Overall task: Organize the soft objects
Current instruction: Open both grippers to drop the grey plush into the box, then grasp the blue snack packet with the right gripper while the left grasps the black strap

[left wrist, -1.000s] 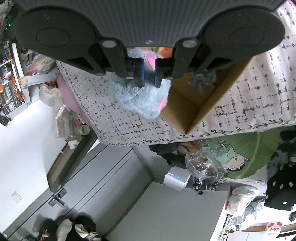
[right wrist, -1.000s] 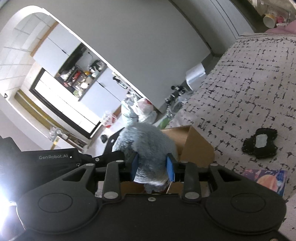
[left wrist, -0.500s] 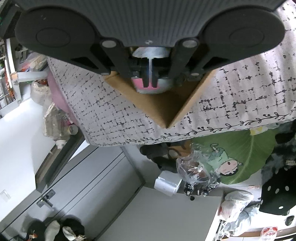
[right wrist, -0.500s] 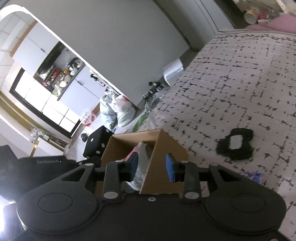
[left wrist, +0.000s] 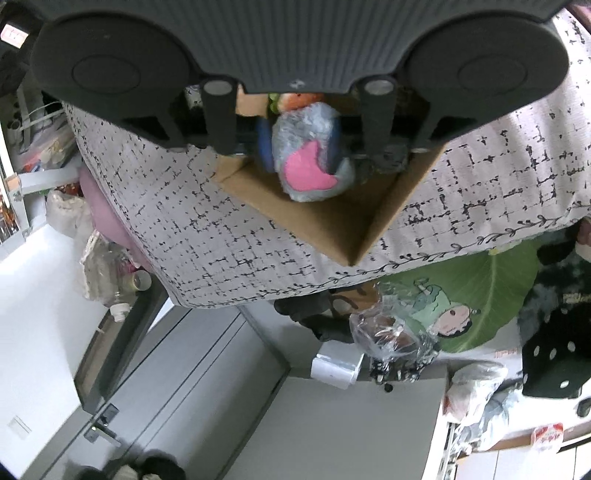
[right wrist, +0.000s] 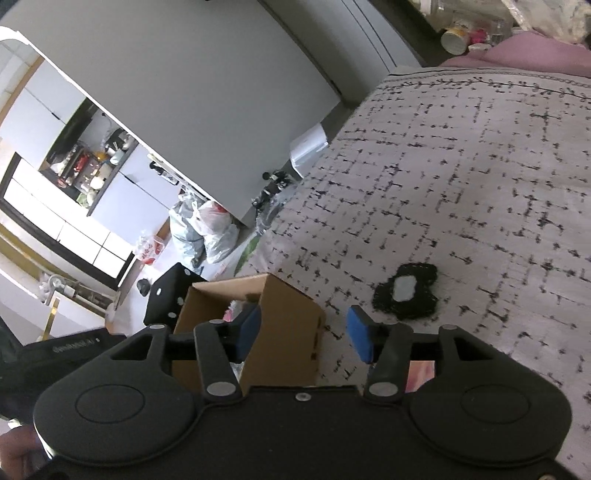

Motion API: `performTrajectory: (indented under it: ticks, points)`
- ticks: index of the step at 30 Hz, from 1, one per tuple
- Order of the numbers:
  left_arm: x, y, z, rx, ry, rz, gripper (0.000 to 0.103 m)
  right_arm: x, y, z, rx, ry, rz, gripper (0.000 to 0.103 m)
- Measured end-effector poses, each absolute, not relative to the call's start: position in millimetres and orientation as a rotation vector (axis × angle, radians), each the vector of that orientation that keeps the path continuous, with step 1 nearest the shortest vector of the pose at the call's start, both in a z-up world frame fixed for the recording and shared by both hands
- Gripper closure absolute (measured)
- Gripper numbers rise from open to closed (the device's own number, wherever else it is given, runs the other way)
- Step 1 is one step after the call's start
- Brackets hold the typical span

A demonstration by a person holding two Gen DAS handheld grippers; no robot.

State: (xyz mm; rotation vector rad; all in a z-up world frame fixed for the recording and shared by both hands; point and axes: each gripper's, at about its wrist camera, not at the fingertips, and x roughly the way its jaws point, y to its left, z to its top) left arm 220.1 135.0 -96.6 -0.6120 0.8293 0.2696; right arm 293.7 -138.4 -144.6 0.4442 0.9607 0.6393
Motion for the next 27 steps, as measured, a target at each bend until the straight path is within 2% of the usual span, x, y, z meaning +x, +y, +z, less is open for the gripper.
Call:
performTrajectory:
  ticks: [2, 4, 7, 10, 14, 22, 27]
  points:
    - [219.5, 128.3, -92.5, -0.594, 0.819, 0.273, 0.052, 291.3, -142.2, -143.7, 0.443, 0.972, 0.629, 0.049]
    - [219.9, 121.6, -89.4, -0.58, 0.815, 0.27, 0.047, 288.9, -145.3, -143.8, 0.43, 0.983, 0.609, 0.045]
    - [220.3, 112.4, -85.6, -0.566, 0.813, 0.266, 0.042, 286.0, -147.8, -147.2, 0.399, 1.001, 0.584, 0.039]
    - [221.4, 102.1, -82.1, -0.552, 0.817, 0.261, 0.039, 286.7, -150.4, -153.6, 0.38, 1.028, 0.568, 0.038]
    - [223.3, 86.3, -75.8, -0.51, 0.824, 0.26, 0.029, 289.3, -154.3, -161.0, 0.368, 1.058, 0.545, 0.032]
    - [234.4, 52.6, -71.9, -0.435, 0.864, 0.226, 0.027, 295.6, -160.0, -176.8, 0.379, 1.122, 0.521, 0.021]
    - [244.6, 33.2, -76.2, -0.392, 0.9, 0.213, 0.027, 304.7, -164.1, -189.1, 0.413, 1.167, 0.497, 0.019]
